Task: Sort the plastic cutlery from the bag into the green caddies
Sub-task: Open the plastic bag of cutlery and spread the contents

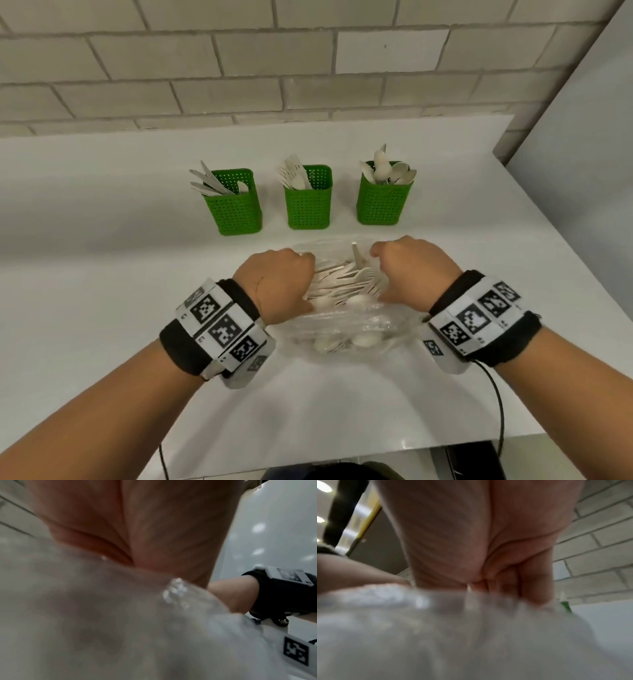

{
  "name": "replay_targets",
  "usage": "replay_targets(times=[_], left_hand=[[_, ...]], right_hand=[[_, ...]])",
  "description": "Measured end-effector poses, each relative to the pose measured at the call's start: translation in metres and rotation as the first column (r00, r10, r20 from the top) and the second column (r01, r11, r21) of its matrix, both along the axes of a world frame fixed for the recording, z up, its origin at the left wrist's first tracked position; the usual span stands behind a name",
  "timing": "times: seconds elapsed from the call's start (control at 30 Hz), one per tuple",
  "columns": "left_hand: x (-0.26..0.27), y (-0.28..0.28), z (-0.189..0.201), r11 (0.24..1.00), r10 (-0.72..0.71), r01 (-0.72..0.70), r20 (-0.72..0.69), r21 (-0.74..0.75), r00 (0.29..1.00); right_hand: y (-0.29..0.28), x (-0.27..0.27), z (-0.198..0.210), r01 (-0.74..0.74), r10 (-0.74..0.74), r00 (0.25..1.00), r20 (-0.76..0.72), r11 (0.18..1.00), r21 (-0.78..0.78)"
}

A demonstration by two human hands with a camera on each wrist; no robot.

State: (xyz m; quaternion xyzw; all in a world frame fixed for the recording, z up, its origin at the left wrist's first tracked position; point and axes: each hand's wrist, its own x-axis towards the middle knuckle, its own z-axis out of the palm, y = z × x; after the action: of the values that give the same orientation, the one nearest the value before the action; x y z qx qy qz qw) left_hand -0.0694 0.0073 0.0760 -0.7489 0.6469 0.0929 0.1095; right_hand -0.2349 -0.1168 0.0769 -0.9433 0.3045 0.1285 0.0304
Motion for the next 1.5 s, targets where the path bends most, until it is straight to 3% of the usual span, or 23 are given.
replay_targets(times=[0.13, 0.23, 0.43, 0.53, 0.6, 0.73, 0.8, 0.9, 0.97, 1.03, 1.07, 1.1, 1.17, 1.23, 1.27, 1.3, 1.33, 1.37, 1.4, 1.43, 1.47, 1.5], left_hand=[[0.011, 0.004, 0.005, 0.999, 0.046, -0.045, -0.116, 0.016, 0.992], [0.027, 0.012, 0.011, 0.987, -0.017, -0.014, -0.192, -0.160, 0.981], [0.007, 0.019, -0.004, 0.907, 0.013, 0.037, 0.116, -0.420, 0.993], [0.007, 0.019, -0.013, 0.846, 0.036, 0.067, 0.183, -0.528, 0.982], [0.011, 0.012, -0.016, 0.872, 0.075, 0.022, 0.178, -0.488, 0.981], [0.024, -0.007, -0.016, 0.966, 0.206, -0.177, 0.147, -0.189, 0.967], [0.028, -0.013, -0.016, 0.977, 0.206, -0.191, 0.176, -0.097, 0.963], [0.032, -0.017, -0.022, 0.979, 0.193, -0.179, 0.180, -0.093, 0.964], [0.041, -0.017, -0.030, 0.980, 0.171, -0.166, 0.031, -0.110, 0.985], [0.053, -0.014, -0.034, 0.967, 0.182, -0.220, -0.258, -0.130, 0.949], [0.057, -0.011, -0.034, 0.946, 0.206, -0.293, -0.439, -0.140, 0.875], [0.061, -0.008, -0.035, 0.908, 0.230, -0.395, -0.622, -0.139, 0.748], [0.060, -0.003, -0.036, 0.769, 0.227, -0.636, -0.904, -0.060, 0.361], [0.056, -0.001, -0.041, 0.580, 0.121, -0.801, -0.988, 0.151, -0.098], [0.054, 0.000, -0.042, 0.521, 0.047, -0.808, -0.955, 0.273, -0.292], [0.052, 0.000, -0.042, 0.491, -0.008, -0.790, -0.904, 0.368, -0.427], [0.052, 0.000, -0.042, 0.473, -0.017, -0.778, -0.879, 0.413, -0.477], [0.050, -0.001, -0.042, 0.467, 0.018, -0.788, -0.895, 0.402, -0.446], [0.048, -0.002, -0.041, 0.483, 0.116, -0.817, -0.948, 0.315, -0.297], [0.049, -0.002, -0.043, 0.546, 0.239, -0.824, -0.971, 0.151, -0.019], [0.049, -0.001, -0.044, 0.639, 0.305, -0.768, -0.901, -0.047, 0.309], [0.049, 0.000, -0.043, 0.710, 0.279, -0.664, -0.772, -0.234, 0.571]], right_hand=[[0.003, -0.002, 0.012, -0.029, 0.027, 0.999, -0.035, 0.998, -0.062], [-0.008, -0.011, 0.036, 0.057, -0.059, 0.998, -0.018, 0.995, -0.082], [-0.004, 0.001, 0.030, 0.177, -0.184, 0.983, -0.016, 0.963, -0.204], [-0.007, 0.004, 0.026, 0.205, -0.210, 0.978, 0.004, 0.950, -0.236], [-0.005, 0.007, 0.019, 0.167, -0.179, 0.984, -0.020, 0.944, -0.284], [0.000, 0.014, 0.007, 0.122, -0.170, 0.974, -0.148, 0.950, -0.287], [-0.005, 0.013, 0.005, 0.134, -0.189, 0.965, -0.181, 0.951, -0.279], [-0.014, 0.005, 0.001, 0.146, -0.187, 0.974, -0.125, 0.948, -0.282], [-0.017, 0.001, 0.000, 0.155, -0.177, 0.981, -0.082, 0.962, -0.224], [-0.023, -0.002, -0.002, 0.150, -0.157, 0.987, -0.033, 0.977, -0.154], [-0.028, -0.003, -0.004, 0.146, -0.147, 0.989, 0.000, 0.983, -0.109], [-0.035, -0.006, -0.007, 0.143, -0.140, 0.988, 0.060, 0.989, -0.048], [-0.049, -0.013, -0.011, 0.181, -0.255, 0.919, 0.300, 0.950, 0.253], [-0.057, -0.021, -0.016, 0.101, -0.542, 0.679, 0.495, 0.737, 0.668], [-0.059, -0.022, -0.022, 0.010, -0.691, 0.556, 0.462, 0.562, 0.827], [-0.060, -0.022, -0.029, -0.084, -0.802, 0.471, 0.367, 0.374, 0.924], [-0.061, -0.022, -0.038, -0.138, -0.865, 0.417, 0.278, 0.242, 0.960], [-0.062, -0.021, -0.047, -0.124, -0.883, 0.399, 0.246, 0.214, 0.969], [-0.063, -0.019, -0.053, -0.036, -0.865, 0.415, 0.283, 0.295, 0.955], [-0.062, -0.018, -0.056, 0.104, -0.796, 0.482, 0.366, 0.467, 0.878], [-0.062, -0.016, -0.056, 0.228, -0.668, 0.588, 0.457, 0.678, 0.699], [-0.059, -0.013, -0.053, 0.265, -0.508, 0.682, 0.526, 0.842, 0.470]])
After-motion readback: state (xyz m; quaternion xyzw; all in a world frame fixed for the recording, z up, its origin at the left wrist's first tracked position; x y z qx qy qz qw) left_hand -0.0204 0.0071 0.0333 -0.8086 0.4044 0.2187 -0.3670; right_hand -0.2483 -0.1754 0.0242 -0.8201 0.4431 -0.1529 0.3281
